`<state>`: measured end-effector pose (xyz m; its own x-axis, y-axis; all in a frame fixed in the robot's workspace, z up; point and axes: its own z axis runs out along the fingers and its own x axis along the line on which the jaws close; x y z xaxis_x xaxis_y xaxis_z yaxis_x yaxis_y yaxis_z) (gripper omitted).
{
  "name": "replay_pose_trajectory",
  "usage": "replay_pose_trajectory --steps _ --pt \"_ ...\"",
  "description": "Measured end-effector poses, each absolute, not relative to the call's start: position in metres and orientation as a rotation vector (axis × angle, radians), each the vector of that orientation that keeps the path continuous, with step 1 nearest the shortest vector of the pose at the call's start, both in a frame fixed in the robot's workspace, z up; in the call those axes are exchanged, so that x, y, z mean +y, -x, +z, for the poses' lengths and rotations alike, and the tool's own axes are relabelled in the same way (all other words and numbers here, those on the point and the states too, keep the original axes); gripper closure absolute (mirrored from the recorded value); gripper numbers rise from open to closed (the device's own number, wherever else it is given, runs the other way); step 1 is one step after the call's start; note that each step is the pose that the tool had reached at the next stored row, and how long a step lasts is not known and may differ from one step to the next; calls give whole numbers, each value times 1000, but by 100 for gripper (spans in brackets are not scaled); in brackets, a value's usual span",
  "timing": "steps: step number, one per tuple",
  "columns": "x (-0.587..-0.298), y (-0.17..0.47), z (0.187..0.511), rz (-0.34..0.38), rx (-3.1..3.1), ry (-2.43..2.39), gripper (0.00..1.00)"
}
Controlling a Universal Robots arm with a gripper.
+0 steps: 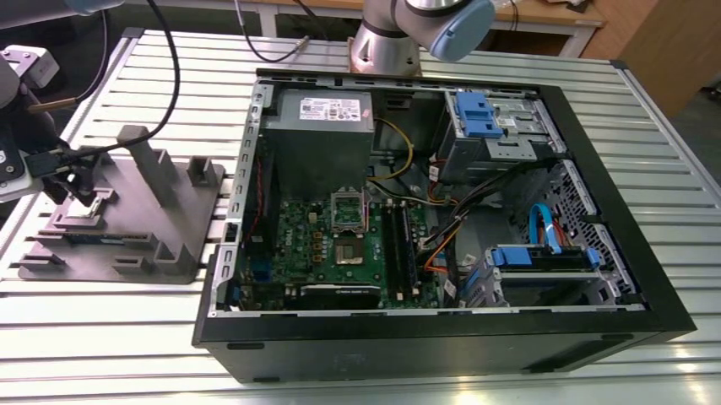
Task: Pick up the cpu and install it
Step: 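Pick up the cpu and move it towards the insertion slot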
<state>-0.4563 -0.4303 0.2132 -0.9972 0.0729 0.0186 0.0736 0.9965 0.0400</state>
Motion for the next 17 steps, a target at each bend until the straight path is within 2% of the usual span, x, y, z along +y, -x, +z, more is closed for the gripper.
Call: replay_pose_trajectory --steps 3,4,17 --pt "-430 456 213 -63 -3122 115 53" --pt "-430 456 213 -64 -3122 115 47" --pt "-430 456 200 -66 -3124 115 47"
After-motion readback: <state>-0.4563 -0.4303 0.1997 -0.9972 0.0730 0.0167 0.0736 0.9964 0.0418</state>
